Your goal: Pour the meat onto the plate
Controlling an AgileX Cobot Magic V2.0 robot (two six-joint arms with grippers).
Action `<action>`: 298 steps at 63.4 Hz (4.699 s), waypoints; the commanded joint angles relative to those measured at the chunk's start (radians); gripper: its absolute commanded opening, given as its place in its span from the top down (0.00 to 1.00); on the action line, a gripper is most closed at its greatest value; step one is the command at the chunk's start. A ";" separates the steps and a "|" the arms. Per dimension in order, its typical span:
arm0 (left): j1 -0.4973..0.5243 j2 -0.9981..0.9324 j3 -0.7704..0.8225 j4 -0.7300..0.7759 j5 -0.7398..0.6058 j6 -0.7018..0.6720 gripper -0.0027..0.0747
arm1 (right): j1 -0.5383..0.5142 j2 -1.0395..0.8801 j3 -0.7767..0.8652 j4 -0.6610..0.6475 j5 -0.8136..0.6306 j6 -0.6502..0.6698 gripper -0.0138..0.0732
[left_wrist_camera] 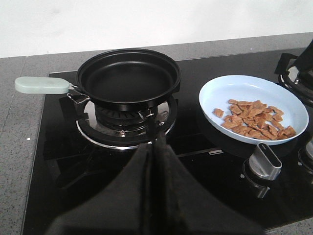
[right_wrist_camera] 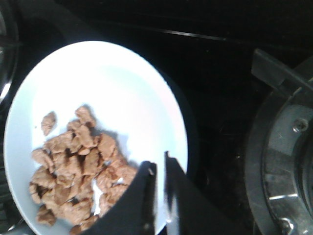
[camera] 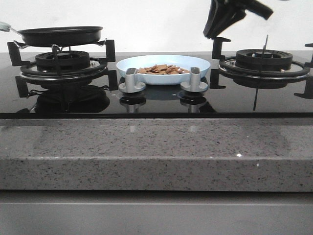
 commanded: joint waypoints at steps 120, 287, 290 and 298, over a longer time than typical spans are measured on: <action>-0.011 -0.001 -0.027 -0.002 -0.088 -0.008 0.99 | -0.004 -1.751 1.733 -0.138 -0.844 -0.171 0.91; 0.295 -0.783 0.739 -0.032 -0.272 -0.008 0.99 | -0.004 -1.750 1.733 -0.138 -0.850 -0.171 0.91; 0.295 -0.783 0.739 -0.032 -0.272 -0.008 0.99 | -0.004 -1.750 1.733 -0.138 -0.850 -0.171 0.91; 0.295 -0.783 0.739 -0.032 -0.272 -0.008 0.99 | -0.004 -1.750 1.733 -0.138 -0.850 -0.171 0.91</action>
